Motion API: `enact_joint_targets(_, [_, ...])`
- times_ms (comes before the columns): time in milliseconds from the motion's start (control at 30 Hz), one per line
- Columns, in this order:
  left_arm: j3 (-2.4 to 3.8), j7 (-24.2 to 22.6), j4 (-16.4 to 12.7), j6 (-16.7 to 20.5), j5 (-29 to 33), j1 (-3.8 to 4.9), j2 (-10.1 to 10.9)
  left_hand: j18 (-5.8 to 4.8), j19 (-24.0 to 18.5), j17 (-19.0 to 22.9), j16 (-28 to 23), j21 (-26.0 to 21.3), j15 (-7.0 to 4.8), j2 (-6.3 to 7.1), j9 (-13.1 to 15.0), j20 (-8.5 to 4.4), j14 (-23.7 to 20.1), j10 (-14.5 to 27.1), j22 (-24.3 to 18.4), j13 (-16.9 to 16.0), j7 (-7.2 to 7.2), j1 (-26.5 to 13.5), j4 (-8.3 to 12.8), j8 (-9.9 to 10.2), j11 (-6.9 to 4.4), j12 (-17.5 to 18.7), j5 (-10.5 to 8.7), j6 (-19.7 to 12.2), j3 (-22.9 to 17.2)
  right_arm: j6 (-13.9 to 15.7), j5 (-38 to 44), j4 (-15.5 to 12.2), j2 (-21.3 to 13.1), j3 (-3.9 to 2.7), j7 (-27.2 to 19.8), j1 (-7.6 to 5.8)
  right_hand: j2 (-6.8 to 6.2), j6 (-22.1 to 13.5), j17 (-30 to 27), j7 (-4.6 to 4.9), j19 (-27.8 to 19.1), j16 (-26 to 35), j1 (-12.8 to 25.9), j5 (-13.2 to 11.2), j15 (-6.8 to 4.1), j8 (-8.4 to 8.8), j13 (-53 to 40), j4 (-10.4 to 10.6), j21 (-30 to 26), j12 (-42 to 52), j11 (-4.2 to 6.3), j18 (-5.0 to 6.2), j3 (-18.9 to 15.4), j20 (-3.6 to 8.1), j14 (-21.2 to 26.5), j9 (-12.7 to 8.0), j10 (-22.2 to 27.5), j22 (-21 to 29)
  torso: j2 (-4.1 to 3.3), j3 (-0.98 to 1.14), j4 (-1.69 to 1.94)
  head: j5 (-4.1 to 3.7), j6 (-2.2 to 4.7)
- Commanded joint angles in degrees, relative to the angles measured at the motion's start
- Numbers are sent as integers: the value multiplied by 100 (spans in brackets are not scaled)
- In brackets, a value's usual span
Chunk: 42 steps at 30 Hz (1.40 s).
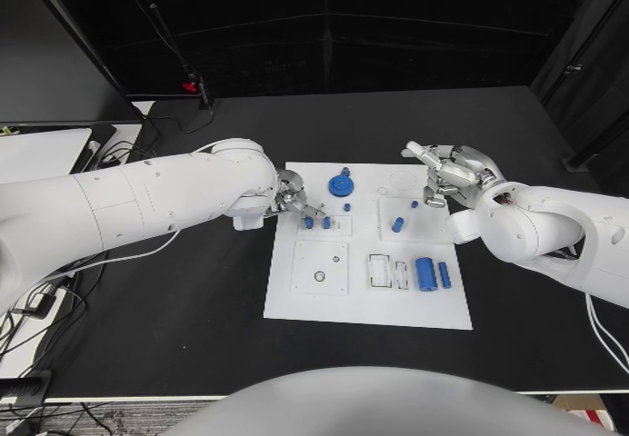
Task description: Assemble the parts on the task board
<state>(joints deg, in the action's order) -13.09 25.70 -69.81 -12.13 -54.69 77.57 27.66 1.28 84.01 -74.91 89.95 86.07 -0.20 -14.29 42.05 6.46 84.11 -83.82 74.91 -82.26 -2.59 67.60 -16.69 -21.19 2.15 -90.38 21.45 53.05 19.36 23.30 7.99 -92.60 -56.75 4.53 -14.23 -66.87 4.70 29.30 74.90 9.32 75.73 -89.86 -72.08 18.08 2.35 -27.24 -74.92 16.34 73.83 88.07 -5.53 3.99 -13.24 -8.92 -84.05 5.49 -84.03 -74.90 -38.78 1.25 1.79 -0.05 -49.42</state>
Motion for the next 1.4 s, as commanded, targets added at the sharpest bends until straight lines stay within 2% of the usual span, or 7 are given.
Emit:
enact_joint_targets(33, [-44,104,17,-77,-74,-56,6,17,76,-1509,5,3,42,-6,-279,32,589,-618,1317,-774,-317,89,1,32,41,38,122,-360,2,-51,9,-6,3,-3,-28,-5,45,-31,1510,128,-23,-14,-3,23,37,-20,-1191,6,-26,3,-42,73,-36,-5,-595,-5,-172,-818,-2,-1,-1,1,2])
enact_joint_targets(133, [-44,89,16,-70,-74,-56,9,17,75,-1509,5,3,44,46,-346,39,589,-618,1317,-774,-315,163,-4,-6,39,38,517,-381,1,-50,9,-4,2,-3,-27,-4,45,-31,1510,128,-23,-14,-3,23,37,-20,-1191,6,-26,3,-42,73,-36,-5,-595,-5,-172,-818,-2,0,-3,3,-1])
enact_joint_targets(567, [-44,75,8,-106,-74,-56,29,20,65,-1509,5,-4,29,223,-452,34,589,-618,1313,-774,-284,362,-2,-162,15,38,1232,-391,-47,-45,9,-2,-3,-3,-25,-1,45,-31,1510,128,-23,-14,-3,23,37,-20,-1191,6,-26,3,-42,73,-36,-5,-595,-5,-172,-818,-1,2,-2,4,-12])
enact_joint_targets(733, [-44,83,10,-132,-74,-56,28,19,70,-1509,5,0,10,331,-444,22,589,-618,1315,-774,-249,544,13,-268,-16,38,1289,-360,-108,-41,9,-3,-4,-3,-25,0,45,-31,1510,128,-23,-14,-3,23,37,-20,-1191,6,-26,3,-42,73,-36,-5,-595,-5,-172,-818,-2,0,-6,-1,-14])
enact_joint_targets(967, [-44,137,11,-166,-92,-56,23,19,75,-1509,5,3,-54,502,-288,-27,589,-618,1317,-774,-163,1039,29,-590,-94,38,1293,-355,-312,-38,9,-9,-7,-3,-24,0,45,-31,1510,128,-23,-14,-3,23,37,-20,-1191,6,-26,3,-42,73,-36,-5,-595,-5,-172,-818,-4,-1,-7,-2,-25])
enact_joint_targets(1200, [-44,231,17,-215,-111,-56,18,18,76,-1509,5,3,-67,497,-238,-44,589,-618,1317,-774,-159,1089,-9,-693,-103,38,1273,-364,-367,-37,9,-11,-5,-3,-24,0,45,-31,1510,128,-23,-14,-3,23,37,-20,-1191,6,-26,3,-42,73,-36,-5,-595,-5,-172,-818,-3,5,-1,0,-32])
enact_joint_targets(1400, [-44,298,16,-248,-236,-56,9,16,84,-1509,5,9,-68,462,-222,-49,589,-618,1319,-774,-163,1024,-17,-730,-100,38,1223,-384,-371,-40,9,-12,-1,-3,-23,0,45,-31,1510,128,-23,-14,-3,23,37,-20,-1191,6,-26,3,-42,73,-36,-5,-595,-5,-172,-818,-2,0,-3,-1,-37])
